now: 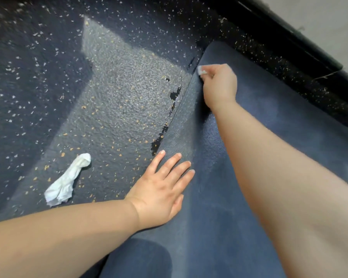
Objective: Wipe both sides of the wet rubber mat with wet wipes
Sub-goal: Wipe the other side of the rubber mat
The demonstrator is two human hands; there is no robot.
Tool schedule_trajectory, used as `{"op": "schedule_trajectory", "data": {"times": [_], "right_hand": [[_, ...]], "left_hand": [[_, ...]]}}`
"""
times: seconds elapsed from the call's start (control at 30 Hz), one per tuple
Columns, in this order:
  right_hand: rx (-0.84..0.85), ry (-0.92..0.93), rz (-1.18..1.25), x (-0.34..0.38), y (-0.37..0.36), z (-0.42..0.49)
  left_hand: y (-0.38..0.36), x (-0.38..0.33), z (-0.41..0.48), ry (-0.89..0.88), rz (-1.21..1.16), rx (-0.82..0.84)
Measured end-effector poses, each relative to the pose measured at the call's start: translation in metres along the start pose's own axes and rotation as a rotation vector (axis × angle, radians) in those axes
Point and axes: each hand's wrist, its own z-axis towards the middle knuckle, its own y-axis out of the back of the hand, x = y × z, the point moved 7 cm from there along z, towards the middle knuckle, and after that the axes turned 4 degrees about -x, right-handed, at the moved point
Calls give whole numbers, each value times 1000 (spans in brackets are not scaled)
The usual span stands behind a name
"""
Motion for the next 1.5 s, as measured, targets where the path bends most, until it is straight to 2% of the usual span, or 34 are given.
{"op": "schedule_trajectory", "data": {"times": [0.07,0.13,0.2,0.23,0.27,0.37,0.4,0.5,0.63,0.8,0.87,0.97,1.07,1.13,1.2,1.3,1.37,1.43,1.5], "right_hand": [[82,189,-11,14,-5,-39],[283,356,45,23,-10,-86],[486,411,135,25,-11,-108],[504,392,166,24,-8,-103],[439,350,176,21,-2,-87],[72,141,79,3,24,-24],[17,71,51,-5,25,-11],[30,10,8,-16,8,-11],[102,203,44,0,2,-75],[419,328,89,-6,5,-154],[342,261,104,-15,18,-140],[58,23,67,-39,42,-99],[38,-86,33,-50,27,-93],[35,-50,23,-43,14,-113],[44,62,45,-29,8,-149],[123,260,82,-18,7,-217],[243,323,89,-19,10,-256],[363,427,102,-16,16,-270],[334,484,82,-17,26,-250]], "left_hand": [[0,0,0,1,-3,-6],[1,0,0,5,-3,-2],[1,1,-1,10,-5,-2],[1,1,-1,9,-7,-5],[1,0,-2,9,-12,-10],[0,2,-1,14,-22,9],[0,2,-1,13,-24,13],[1,2,-1,7,-14,3],[3,1,-1,0,-19,-29],[6,2,-4,-34,-29,-35],[9,1,-10,-61,-17,-24],[12,-2,-25,-107,8,21],[15,-8,-41,-158,37,40],[18,-10,-49,-180,22,35],[20,-12,-56,-196,13,26],[21,-14,-66,-230,-20,3],[23,-15,-75,-259,-52,-21],[24,-15,-83,-284,-69,-34],[25,-14,-87,-296,-74,-34]]}}
